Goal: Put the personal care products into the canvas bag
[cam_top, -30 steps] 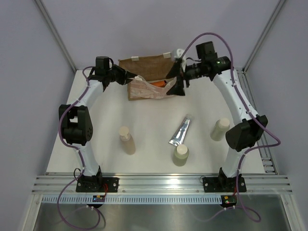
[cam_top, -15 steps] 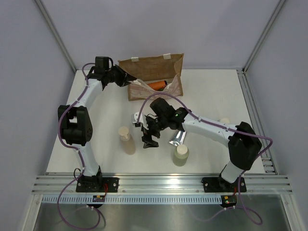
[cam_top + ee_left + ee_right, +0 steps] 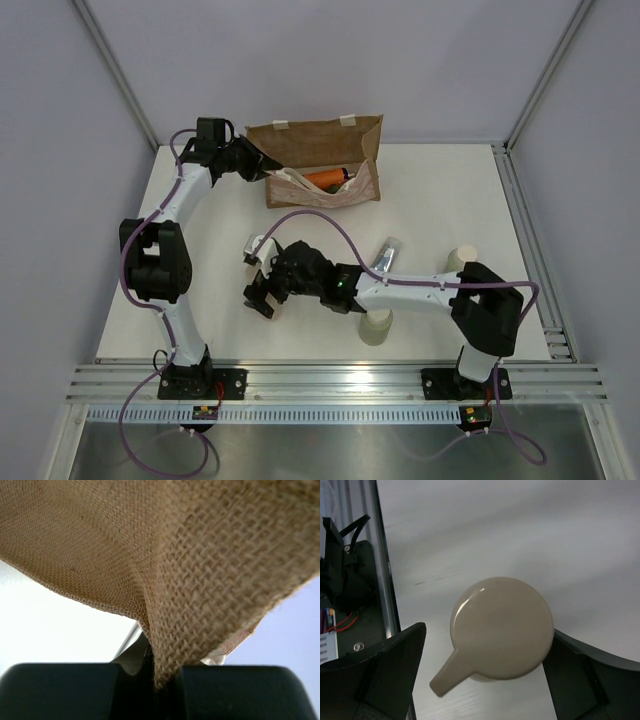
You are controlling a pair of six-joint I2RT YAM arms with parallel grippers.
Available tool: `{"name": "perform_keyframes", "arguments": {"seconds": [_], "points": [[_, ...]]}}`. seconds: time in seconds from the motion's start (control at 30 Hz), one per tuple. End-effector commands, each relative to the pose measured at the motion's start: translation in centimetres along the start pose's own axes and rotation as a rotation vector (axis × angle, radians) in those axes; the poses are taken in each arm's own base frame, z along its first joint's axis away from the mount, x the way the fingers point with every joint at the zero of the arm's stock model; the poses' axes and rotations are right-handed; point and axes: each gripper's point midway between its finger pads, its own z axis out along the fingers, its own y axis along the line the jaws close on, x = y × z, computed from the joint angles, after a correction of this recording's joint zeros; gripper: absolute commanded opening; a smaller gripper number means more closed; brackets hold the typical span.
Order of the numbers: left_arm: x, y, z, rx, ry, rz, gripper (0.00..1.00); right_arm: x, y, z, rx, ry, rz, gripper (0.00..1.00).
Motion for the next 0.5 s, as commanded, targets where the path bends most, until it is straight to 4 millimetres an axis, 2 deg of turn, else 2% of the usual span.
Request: {"name": "perform_keyframes", "arguments": {"seconds": [0.0, 0.07, 0.13, 0.27, 0.33, 0.4, 0.47], "points": [[0.0, -5.0, -3.1, 0.129, -0.013, 0.101, 0.00, -2.6, -2.6, 1.5, 0.211, -0.153, 0.084, 0.99], [0.0, -5.0, -3.0, 0.129, -0.009, 0.098, 0.00, -3.2, -3.4, 1.8, 0.259, -0.195, 0.091, 0.99], [0.1, -5.0, -3.2, 0.129, -0.010, 0.098, 0.00, -2.5, -4.8, 2.3, 0.333, -0.195, 0.104, 0.99], [0.1, -4.9, -3.3, 0.125, -0.013, 0.096, 0.00, -1.6, -4.6, 2.8, 0.326, -0.191, 0.127, 0.99], [0.0, -4.9, -3.3, 0.125, -0.015, 0.097, 0.00, -0.8, -4.7, 2.7, 0.334, -0.188, 0.118, 0.94], [-0.1, -5.0, -3.3, 0.127, -0.018, 0.095, 0.00, -0.6, -4.5, 2.7, 0.318, -0.194, 0.090, 0.83], [-0.1, -5.0, -3.3, 0.129, -0.016, 0.095, 0.00, -0.6, -4.2, 2.6, 0.297, -0.187, 0.038, 0.62]]}}
